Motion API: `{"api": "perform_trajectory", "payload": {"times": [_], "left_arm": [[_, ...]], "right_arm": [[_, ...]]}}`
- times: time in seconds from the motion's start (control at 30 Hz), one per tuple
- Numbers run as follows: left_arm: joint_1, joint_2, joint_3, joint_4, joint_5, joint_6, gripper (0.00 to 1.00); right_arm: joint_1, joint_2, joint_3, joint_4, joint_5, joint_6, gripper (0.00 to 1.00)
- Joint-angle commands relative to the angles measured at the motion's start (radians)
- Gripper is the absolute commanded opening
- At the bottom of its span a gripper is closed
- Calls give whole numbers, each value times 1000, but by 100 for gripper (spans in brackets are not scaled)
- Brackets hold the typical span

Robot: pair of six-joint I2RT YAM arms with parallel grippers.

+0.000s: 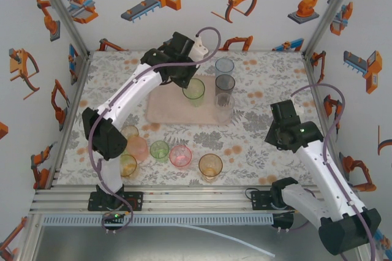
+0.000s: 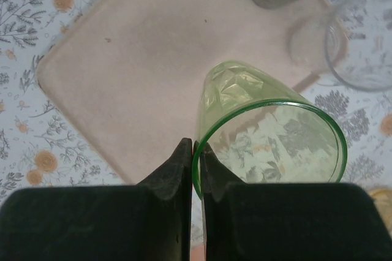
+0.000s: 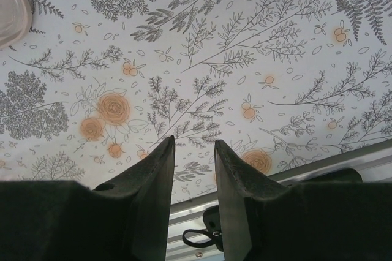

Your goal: Place the glasses into the tray

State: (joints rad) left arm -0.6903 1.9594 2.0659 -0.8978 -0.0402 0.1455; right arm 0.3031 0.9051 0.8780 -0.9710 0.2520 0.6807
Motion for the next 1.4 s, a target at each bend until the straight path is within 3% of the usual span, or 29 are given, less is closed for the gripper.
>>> {"api": "perform_trajectory", "payload": {"times": [0.0,0.43,1.03,1.37], "left_arm": [[28,76,109,-9,34,15,5],[89,380,495,-10,44,17,6],[118,492,498,160,47,-10,8],[120,522,520,171,62,-21,9]], "right_arm": [[-7,7,-14,26,1,-14,34],[-8,47,-42,83,-7,-24,33],[-11,116,-19,110,-19,-41,33],[-13,127,-11,112,-26,-41,33]]}}
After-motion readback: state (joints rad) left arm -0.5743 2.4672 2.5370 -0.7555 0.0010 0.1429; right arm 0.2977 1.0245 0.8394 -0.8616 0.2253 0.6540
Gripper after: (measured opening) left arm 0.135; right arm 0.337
